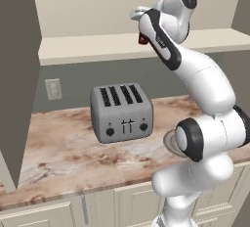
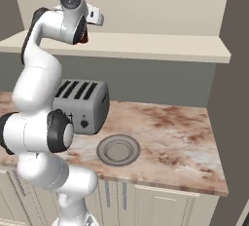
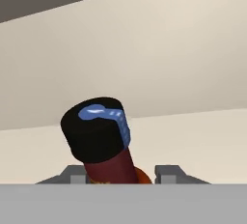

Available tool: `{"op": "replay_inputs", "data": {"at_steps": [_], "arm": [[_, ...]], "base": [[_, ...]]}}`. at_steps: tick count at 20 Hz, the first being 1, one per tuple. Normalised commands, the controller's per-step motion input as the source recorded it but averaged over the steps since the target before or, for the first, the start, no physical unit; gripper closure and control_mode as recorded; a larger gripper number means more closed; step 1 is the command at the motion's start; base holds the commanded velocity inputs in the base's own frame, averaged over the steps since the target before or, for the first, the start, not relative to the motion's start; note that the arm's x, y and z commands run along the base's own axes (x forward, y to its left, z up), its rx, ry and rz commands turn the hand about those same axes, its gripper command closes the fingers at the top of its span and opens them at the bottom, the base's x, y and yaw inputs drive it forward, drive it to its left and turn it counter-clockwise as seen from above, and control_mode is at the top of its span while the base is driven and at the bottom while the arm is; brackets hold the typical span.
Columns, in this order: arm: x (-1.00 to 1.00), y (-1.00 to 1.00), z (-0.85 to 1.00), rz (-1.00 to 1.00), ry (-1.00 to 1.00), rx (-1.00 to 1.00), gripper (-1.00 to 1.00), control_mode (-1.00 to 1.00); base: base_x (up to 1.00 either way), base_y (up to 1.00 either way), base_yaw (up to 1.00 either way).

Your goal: Move the hot dog bun to the plate on the dining table and place the condiment next to that plate. Then navigate to the fridge and take the sausage and place it on the plate as well.

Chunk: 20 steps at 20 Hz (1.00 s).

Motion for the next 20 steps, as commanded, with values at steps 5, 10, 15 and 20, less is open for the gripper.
{"op": "replay_inputs", "data": {"at_steps": [5, 10, 15, 20], "arm": [[-1.0, -0.6, 0.14, 0.0, 0.0, 0.0, 1.0, -1.0], [-1.0, -0.23, 0.2, -0.01, 0.02, -0.04, 1.0, -1.0], [-1.0, -0.06, -0.14, -0.05, 0.15, -0.12, 1.0, -1.0], [-0.66, -0.01, -0.66, -0.06, 0.25, -0.16, 1.0, -1.0]], "base": [[0.0, 0.0, 0.0], [0.0, 0.0, 0.0], [0.0, 0.0, 0.0], [0.0, 0.0, 0.0]]}}
